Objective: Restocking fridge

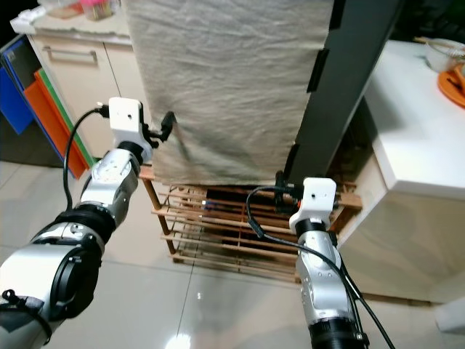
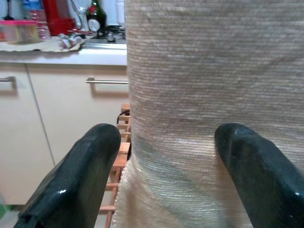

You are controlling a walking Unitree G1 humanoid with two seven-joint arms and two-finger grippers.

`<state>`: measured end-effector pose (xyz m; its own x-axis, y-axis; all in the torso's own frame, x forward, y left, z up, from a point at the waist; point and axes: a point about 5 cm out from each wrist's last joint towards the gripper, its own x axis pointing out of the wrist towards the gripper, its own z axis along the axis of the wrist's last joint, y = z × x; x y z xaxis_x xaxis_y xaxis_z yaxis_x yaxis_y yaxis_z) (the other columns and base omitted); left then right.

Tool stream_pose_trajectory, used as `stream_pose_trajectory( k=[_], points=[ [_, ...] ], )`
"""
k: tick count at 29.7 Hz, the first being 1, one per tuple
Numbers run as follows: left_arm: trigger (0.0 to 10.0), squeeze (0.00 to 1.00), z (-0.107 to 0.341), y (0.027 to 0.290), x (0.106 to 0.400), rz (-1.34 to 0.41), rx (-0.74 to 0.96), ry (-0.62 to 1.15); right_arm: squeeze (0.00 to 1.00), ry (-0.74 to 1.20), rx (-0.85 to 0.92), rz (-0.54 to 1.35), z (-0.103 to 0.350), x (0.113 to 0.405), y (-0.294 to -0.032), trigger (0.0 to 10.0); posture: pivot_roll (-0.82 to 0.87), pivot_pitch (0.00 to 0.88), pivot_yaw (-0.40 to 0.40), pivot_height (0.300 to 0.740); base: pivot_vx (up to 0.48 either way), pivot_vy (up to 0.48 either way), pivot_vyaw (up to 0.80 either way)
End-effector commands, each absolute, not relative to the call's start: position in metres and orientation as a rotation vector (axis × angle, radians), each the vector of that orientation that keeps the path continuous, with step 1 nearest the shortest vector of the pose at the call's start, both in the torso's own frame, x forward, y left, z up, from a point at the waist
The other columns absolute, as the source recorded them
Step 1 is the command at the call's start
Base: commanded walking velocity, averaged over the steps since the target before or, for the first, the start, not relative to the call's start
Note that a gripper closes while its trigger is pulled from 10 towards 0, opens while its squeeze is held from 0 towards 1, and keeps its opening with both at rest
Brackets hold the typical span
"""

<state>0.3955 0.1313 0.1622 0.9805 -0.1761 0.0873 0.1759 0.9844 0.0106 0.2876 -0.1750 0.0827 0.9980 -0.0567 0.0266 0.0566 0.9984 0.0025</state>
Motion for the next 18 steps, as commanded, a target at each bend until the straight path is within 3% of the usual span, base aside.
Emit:
stream_pose_trajectory(
  k=[1, 9, 18],
  points=[
    [10.0, 0.00, 0.165, 0.132, 0.398, -0.181, 0.019, -0.076, 0.00, -0.034, 0.001, -0.062, 0.083, 0.287, -0.175, 10.0, 0.05, 0.000, 0.025, 0.740, 0.458, 0.000, 0.00],
    [10.0, 0.00, 0.162, 0.131, 0.398, -0.160, -0.043, -0.042, 0.00, -0.021, -0.003, -0.066, 0.078, 0.279, -0.177, 10.0, 0.04, 0.000, 0.032, 0.740, 0.057, 0.000, 0.00],
    [10.0, 0.00, 0.122, 0.122, 0.373, -0.255, -0.048, 0.003, 0.00, 0.006, 0.007, -0.077, 0.071, 0.272, -0.176, 10.0, 0.04, 0.002, 0.038, 0.740, -0.031, 0.041, 0.00]
  ],
)
